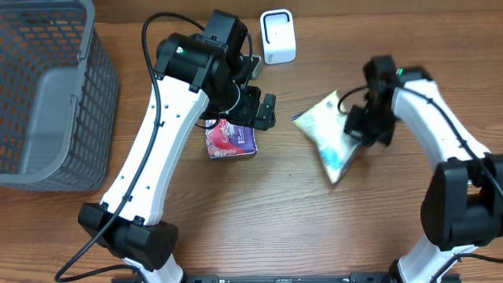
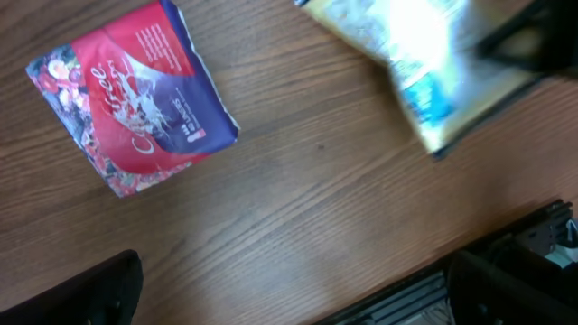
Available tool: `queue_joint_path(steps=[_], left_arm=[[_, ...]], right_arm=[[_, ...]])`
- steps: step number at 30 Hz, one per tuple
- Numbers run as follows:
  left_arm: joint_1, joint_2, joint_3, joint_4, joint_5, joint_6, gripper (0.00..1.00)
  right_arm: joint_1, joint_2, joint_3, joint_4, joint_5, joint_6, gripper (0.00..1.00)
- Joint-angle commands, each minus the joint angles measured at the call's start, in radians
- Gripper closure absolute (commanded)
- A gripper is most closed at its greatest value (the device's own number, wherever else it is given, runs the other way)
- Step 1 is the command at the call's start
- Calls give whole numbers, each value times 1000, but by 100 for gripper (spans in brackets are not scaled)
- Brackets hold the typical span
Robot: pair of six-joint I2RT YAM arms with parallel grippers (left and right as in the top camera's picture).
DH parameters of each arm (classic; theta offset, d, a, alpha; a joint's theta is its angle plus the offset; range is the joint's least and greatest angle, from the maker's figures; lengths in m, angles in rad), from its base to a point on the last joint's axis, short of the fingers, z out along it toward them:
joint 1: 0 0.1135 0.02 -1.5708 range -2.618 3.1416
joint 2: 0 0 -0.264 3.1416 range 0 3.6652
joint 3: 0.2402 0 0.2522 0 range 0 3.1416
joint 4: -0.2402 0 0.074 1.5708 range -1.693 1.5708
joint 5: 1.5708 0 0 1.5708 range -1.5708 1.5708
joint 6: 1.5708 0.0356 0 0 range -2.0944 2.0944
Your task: Scan the item barcode
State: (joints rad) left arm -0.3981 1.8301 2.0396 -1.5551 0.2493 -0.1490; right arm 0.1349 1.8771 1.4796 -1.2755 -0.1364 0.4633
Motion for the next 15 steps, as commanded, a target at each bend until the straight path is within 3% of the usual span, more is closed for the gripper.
queue_joint_path(steps=[1,7,15], left_arm=[[-1,2,-1,0,-6,22,0],[-1,2,-1,0,-6,22,0],[-1,2,-1,1,-6,22,0]], right_arm=[[37,-14,212,-161,377,98,96],[133,-14,359,-360,682,284,96],[257,-14,352,-381,718,326,96]])
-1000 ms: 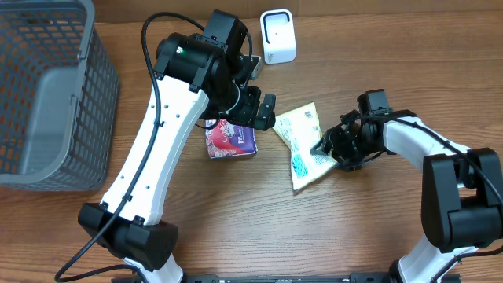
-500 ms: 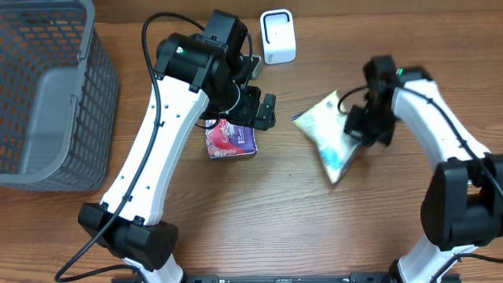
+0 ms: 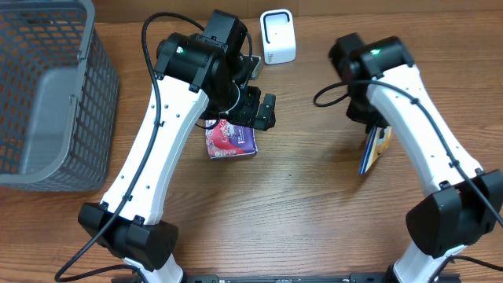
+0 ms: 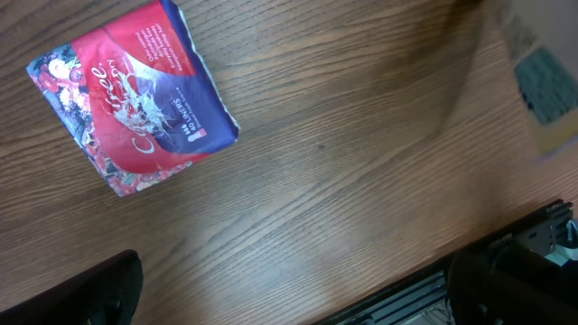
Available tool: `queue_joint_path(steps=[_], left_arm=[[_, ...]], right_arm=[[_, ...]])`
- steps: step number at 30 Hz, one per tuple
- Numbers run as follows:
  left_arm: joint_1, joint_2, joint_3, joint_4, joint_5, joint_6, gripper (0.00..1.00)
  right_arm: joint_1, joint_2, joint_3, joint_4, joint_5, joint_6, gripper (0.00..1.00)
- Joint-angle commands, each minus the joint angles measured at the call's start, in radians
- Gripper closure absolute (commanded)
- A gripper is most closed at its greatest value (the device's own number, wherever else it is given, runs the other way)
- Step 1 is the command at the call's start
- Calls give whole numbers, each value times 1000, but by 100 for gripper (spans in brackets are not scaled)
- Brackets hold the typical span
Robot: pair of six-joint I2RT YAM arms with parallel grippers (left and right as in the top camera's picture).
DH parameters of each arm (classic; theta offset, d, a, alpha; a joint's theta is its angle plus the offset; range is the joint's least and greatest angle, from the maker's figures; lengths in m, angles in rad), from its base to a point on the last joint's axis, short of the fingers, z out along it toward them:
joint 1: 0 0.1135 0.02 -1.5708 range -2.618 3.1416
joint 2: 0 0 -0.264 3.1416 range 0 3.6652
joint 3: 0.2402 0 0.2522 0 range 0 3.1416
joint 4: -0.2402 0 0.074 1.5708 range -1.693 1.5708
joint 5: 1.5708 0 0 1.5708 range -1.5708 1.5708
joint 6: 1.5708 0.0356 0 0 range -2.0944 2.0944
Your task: Scan the item barcode
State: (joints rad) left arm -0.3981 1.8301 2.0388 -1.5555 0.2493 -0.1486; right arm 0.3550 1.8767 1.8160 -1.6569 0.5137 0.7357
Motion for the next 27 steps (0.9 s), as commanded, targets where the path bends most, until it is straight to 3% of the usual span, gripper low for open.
queue_joint_path(steps=[1,13,15,17,19,23,24,27], left_arm=[[-1,2,0,1,-6,22,0],[-1,2,0,1,-6,22,0],[-1,2,0,1,-6,22,0],[-1,2,0,1,-6,22,0],[-1,2,0,1,-6,22,0],[-1,2,0,1,-6,22,0],[-1,2,0,1,-6,22,0],[-1,2,0,1,-6,22,0]], right_arm=[[51,-13,14,5,56,53,96],[228,-13,-152,216,-145,53,96],[245,-13,-187,272,-187,53,85],[251,-13,-197,312,-228,41,66],[251,-13,-192,336,-241,32,41],[198,-14,-129,310,-255,20,21],[177,-14,-111,295,-262,19,1],[93,-14,-71,250,-309,3,0]])
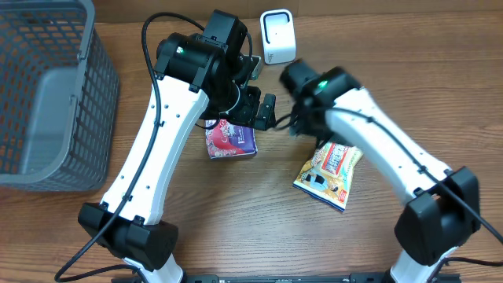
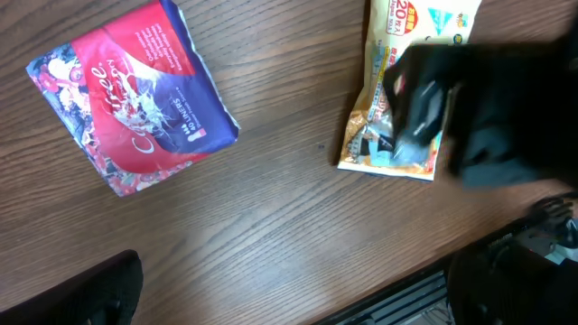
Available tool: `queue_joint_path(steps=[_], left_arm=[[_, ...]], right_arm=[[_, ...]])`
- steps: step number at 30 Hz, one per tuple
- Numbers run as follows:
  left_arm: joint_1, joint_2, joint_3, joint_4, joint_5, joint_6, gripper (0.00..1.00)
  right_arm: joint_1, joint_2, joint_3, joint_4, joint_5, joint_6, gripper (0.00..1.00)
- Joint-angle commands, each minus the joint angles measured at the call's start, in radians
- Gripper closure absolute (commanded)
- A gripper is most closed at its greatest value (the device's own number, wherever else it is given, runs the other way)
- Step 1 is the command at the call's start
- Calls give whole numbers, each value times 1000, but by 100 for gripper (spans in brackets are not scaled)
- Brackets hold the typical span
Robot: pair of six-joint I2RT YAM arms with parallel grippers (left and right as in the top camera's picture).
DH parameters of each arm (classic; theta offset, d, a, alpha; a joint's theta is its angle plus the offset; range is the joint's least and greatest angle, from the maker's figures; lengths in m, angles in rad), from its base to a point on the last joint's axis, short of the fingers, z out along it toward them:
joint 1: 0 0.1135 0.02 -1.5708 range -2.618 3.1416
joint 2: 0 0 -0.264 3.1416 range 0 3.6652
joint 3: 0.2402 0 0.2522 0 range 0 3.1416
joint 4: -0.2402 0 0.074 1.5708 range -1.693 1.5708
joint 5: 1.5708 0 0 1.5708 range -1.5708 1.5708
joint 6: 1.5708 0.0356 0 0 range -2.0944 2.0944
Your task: Scan the item barcode
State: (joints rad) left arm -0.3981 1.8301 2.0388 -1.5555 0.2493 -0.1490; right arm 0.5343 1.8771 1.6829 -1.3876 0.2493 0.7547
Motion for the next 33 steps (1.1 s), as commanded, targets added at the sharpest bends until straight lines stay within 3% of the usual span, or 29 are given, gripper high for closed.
queue_joint_path(steps=[1,8,14,26,33], left_arm=[[-1,2,0,1,-6,22,0],[-1,2,0,1,-6,22,0],[-1,2,0,1,-6,22,0],[-1,2,0,1,-6,22,0],[-1,2,0,1,-6,22,0]], right_arm=[[-117,-14,63,-25,-76,-49,0],[-308,-14,-11,-31,-280,-259,0],[-379,-14,-179,35,-359,-283,8],[-380,-14,-478,309,-476,-292,9],[-380,-14,-505,396,-452,-292,43]])
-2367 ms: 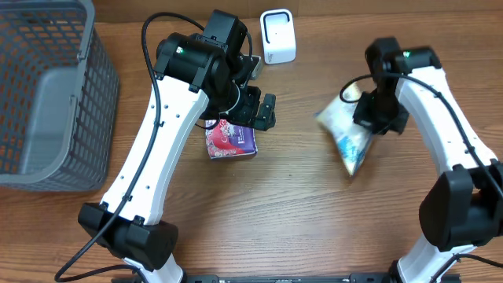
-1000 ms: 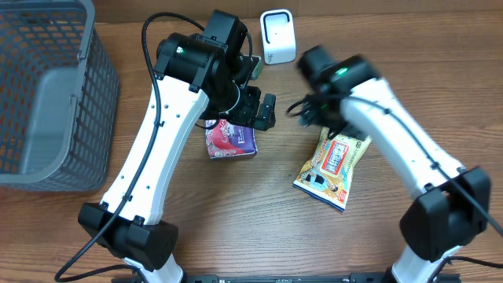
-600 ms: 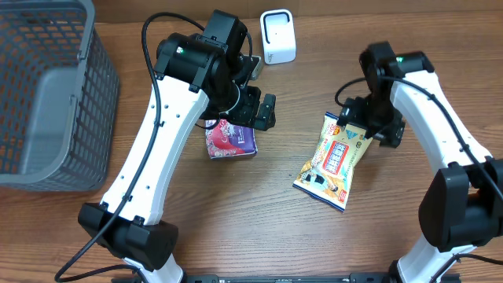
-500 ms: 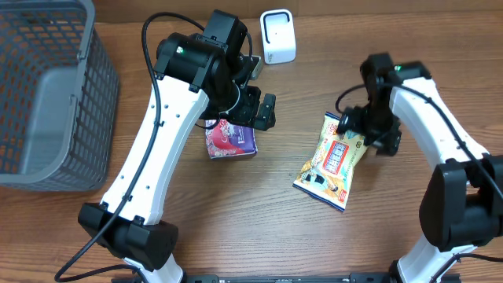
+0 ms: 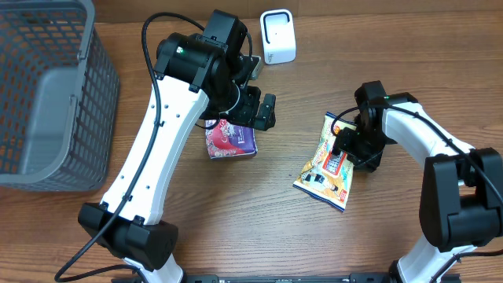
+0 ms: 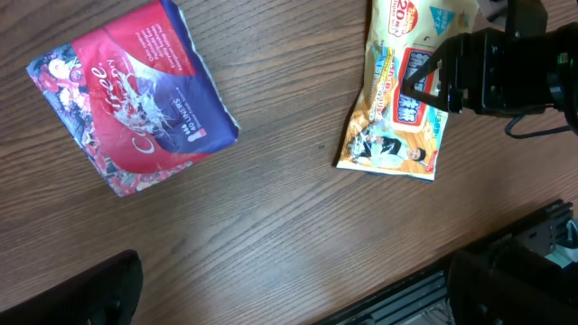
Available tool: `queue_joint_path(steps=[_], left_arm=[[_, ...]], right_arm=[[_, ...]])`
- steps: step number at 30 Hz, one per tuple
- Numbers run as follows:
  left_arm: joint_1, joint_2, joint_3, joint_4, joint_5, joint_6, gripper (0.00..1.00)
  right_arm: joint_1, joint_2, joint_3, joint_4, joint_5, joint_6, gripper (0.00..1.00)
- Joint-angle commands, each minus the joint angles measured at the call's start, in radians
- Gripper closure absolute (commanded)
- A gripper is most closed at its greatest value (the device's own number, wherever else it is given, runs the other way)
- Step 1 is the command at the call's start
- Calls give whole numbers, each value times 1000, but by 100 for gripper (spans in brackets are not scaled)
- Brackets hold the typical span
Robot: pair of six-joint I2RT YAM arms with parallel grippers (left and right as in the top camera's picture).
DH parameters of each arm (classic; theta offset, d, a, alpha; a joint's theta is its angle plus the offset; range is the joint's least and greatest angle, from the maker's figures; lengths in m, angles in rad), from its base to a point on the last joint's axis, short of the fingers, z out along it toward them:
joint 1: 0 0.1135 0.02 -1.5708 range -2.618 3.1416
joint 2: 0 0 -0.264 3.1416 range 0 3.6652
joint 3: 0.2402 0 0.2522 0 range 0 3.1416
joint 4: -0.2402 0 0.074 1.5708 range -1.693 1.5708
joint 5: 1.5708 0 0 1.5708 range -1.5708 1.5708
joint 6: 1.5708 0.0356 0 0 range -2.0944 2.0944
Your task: Scan the item barcode
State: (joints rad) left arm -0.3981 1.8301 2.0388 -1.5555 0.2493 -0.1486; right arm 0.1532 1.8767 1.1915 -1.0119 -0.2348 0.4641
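A yellow snack bag (image 5: pixel 326 167) (image 6: pixel 397 108) lies flat on the wooden table, printed face up. My right gripper (image 5: pixel 351 144) (image 6: pixel 442 77) is low over the bag's right edge, its fingers spread and holding nothing. A red and purple packet (image 5: pixel 230 140) (image 6: pixel 135 108) lies left of the bag. Above that packet my left gripper (image 5: pixel 263 112) (image 6: pixel 293 293) hangs wide open and empty, its fingertips (image 6: pixel 95 289) dark at the bottom corners of the left wrist view. The white scanner (image 5: pixel 277 35) stands at the back.
A grey wire basket (image 5: pixel 55 94) fills the left side of the table. The table's front edge with a black rail (image 6: pixel 506 244) shows in the left wrist view.
My right arm has drawn back to the right: it stretched across above the bag, and now its gripper is at the bag's right edge. The bag, the red packet and my left arm kept their places.
My right gripper held the snack bag at the right of the table, pale side up. Then it held it on edge. By 1.1 s ago the bag lay flat in the middle, printed face up, and it stays there. My left arm never moved.
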Motion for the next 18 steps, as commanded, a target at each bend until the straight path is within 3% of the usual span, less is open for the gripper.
queue_joint_path(steps=[1,6,12,13,16,18], left_arm=[[-1,2,0,1,-6,22,0],[-1,2,0,1,-6,22,0],[-1,2,0,1,-6,22,0],[-1,2,0,1,-6,22,0],[-1,2,0,1,-6,22,0],[-1,2,0,1,-6,22,0]], right_arm=[[2,-13,-14,28,49,-1,45],[2,-13,-32,51,58,-1,54],[2,-13,-121,141,58,6,42],[2,-13,-130,151,58,9,45],[2,-13,-130,166,50,36,73],[2,-13,-106,146,46,36,79]])
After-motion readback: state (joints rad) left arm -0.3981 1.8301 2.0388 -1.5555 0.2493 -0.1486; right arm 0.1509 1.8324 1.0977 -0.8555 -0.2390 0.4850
